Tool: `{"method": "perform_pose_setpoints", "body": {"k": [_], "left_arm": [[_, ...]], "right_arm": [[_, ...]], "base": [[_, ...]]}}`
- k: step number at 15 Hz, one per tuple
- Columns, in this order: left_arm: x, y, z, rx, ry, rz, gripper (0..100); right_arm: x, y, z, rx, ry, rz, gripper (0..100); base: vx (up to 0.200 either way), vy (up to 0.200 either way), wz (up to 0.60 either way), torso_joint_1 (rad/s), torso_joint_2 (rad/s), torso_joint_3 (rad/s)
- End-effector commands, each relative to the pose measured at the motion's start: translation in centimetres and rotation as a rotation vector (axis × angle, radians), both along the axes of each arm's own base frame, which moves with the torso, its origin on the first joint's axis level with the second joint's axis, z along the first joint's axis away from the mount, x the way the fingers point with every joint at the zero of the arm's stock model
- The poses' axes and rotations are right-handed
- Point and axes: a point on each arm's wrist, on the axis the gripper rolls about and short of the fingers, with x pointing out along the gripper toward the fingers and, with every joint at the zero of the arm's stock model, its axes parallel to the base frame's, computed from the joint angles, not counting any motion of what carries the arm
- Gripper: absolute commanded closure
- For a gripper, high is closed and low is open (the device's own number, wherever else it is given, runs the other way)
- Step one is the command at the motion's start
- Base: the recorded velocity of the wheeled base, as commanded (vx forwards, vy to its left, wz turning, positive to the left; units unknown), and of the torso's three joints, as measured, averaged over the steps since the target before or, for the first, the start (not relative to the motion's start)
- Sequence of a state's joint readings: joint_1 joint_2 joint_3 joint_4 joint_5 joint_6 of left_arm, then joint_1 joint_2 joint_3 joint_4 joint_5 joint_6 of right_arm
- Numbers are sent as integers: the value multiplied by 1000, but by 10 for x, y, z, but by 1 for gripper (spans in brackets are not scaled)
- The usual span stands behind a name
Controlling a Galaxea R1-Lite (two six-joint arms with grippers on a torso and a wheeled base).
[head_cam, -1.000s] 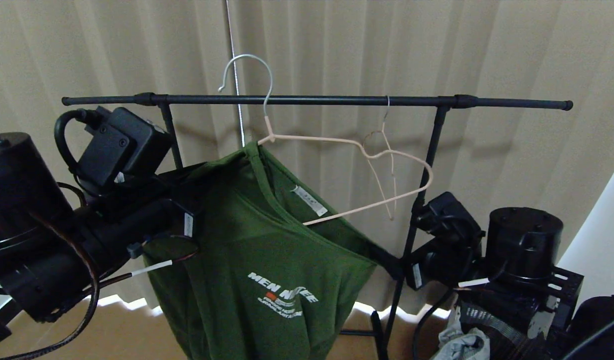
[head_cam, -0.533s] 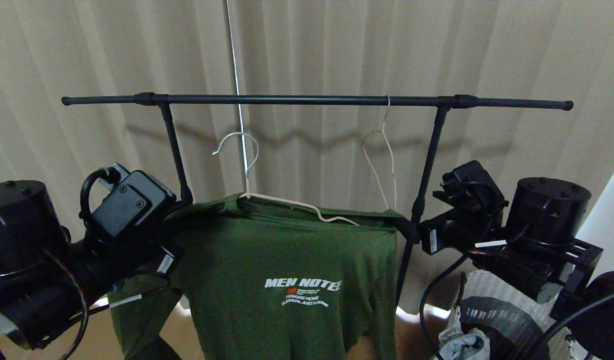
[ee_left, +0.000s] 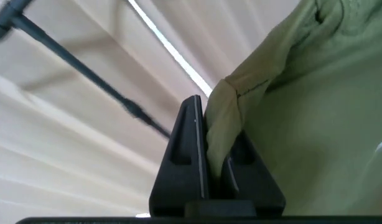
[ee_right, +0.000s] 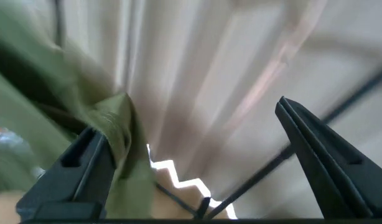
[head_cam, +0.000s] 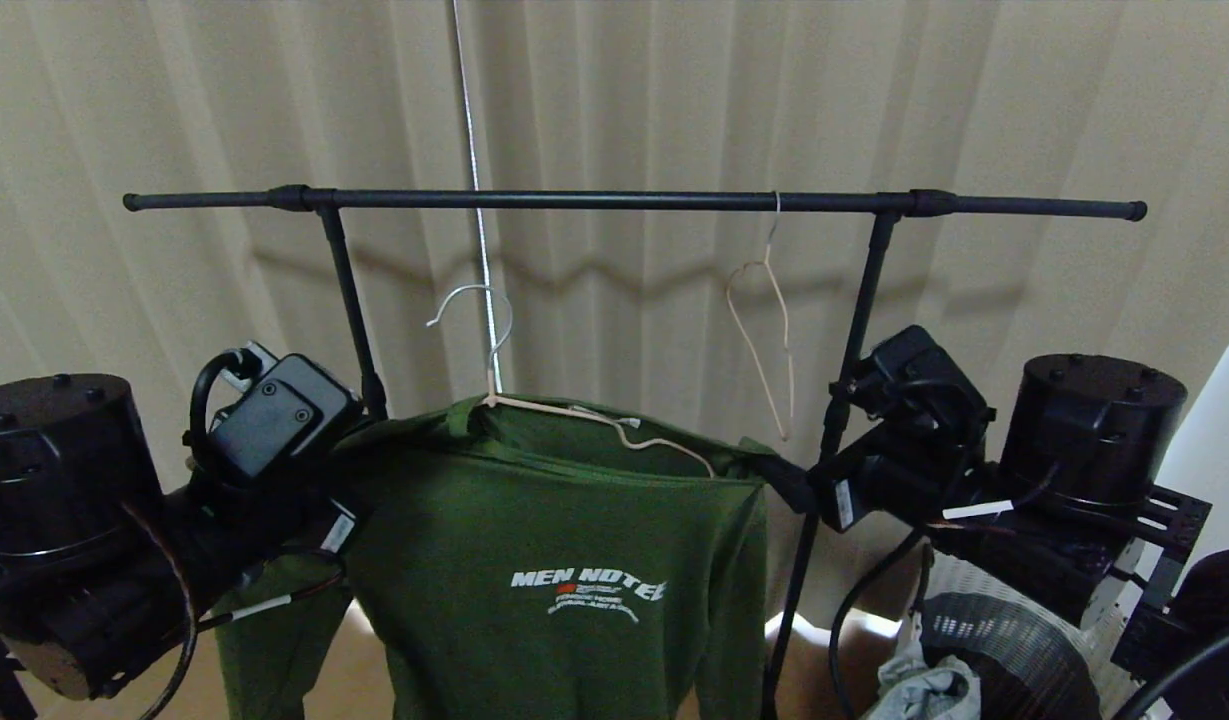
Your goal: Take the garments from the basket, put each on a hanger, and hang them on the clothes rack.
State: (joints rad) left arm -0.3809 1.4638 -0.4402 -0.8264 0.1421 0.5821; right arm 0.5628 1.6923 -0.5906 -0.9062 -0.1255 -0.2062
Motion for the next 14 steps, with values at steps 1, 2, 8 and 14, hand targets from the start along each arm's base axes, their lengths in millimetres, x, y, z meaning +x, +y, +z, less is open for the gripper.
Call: {"method": "perform_pose_setpoints", "body": {"k": [1,2,8,14], "left_arm": [[2,-7,4,-49,-3,-15,100],[1,-11,6,-102,1,-9,100],[-2,-17,7,-127,-6,-18,100],[-11,-30,8,-149,-44,-89,100]], "right_arm": [[-7,7,7,-24,-24,43,0],[-10,11,6,-59,-32,68,0],[-16,38,26,-59,-75,156,0],[5,60,33,-111,-114,168,0]], "base": [[0,0,0,0,0,0],[0,0,0,0,0,0],[0,0,0,0,0,0],[0,0,0,0,0,0]]}}
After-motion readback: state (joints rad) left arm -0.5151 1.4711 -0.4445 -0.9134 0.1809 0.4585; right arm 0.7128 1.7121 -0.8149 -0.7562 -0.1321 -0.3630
